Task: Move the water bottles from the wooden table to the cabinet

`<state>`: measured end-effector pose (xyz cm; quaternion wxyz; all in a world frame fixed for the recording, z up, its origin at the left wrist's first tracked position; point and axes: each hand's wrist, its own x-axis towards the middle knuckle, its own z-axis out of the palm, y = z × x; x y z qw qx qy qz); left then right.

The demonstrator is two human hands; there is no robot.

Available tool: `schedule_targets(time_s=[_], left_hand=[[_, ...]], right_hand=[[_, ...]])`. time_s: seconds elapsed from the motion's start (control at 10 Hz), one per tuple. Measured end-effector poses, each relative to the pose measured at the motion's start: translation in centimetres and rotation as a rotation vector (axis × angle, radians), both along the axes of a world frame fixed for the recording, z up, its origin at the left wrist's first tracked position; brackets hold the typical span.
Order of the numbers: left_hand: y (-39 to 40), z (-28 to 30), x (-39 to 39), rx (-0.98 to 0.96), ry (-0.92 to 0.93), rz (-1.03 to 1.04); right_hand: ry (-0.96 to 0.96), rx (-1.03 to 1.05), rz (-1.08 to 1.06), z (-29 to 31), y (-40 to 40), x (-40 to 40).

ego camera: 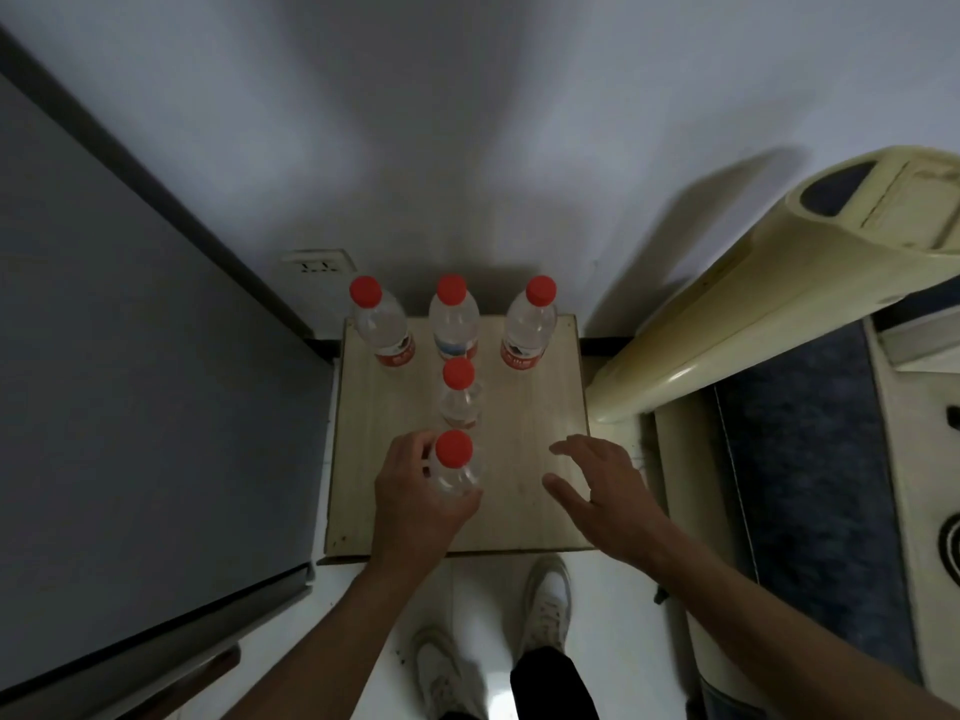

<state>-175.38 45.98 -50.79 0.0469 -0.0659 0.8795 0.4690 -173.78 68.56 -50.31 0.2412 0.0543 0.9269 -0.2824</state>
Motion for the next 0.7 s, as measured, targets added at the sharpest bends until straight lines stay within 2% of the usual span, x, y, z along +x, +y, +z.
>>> schedule_targets(time_s=[0.2, 0.5, 0.6, 0.7], left_hand=[[0.4, -2.9, -0.1, -0.016, 0.005, 0.029], [0.6, -3.3, 0.1, -0.051, 0.037, -0.066], [0.2, -3.2, 0.2, -0.078, 0.013, -0.093], [-0.4, -2.5, 0.7, -0.181, -0.167, -0.104]], right_hand=[[-0.018, -0.030, -0.014, -1.3, 0.0, 0.3], [-0.037, -0.043, -0.040, -1.1, -0.2, 0.6], [0.003, -0.038, -0.035, -0.7, -0.1, 0.5], [-0.001, -0.022, -0.044, -0.1, -0.1, 0.3]])
